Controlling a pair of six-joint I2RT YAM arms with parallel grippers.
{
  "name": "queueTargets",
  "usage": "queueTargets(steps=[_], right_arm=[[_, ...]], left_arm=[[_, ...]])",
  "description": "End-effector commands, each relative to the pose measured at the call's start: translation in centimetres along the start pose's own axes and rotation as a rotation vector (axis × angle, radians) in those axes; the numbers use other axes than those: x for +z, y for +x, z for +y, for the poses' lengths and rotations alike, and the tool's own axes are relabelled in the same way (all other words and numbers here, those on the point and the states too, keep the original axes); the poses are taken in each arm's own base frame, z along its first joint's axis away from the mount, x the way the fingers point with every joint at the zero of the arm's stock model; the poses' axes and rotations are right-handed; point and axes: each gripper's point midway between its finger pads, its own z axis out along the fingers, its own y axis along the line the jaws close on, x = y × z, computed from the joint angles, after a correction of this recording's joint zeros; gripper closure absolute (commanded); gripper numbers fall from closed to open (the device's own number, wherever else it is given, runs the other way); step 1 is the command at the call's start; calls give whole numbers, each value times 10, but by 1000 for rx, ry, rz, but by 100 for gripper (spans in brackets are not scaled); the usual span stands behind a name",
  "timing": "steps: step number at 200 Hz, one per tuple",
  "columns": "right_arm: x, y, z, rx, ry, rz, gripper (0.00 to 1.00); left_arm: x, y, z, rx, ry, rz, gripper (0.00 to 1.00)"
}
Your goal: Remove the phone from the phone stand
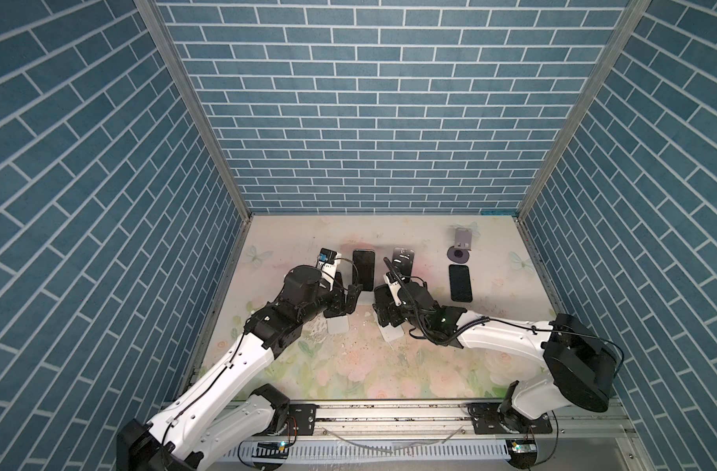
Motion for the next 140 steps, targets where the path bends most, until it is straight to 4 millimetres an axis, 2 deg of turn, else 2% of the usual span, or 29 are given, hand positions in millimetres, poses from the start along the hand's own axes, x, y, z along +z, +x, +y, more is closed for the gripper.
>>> queueTargets(steps=[1,78,140], right_arm=[[4,-7,-1,21,29,-32,2],[11,-6,-1,19,59,-24,13],[12,-7,1,11,62,-26,29]], left_arm=[[2,2,-1,8,3,-3,0],[1,3,-1,21,8,-10,0],[-2,4,0,22,3,-19,0]])
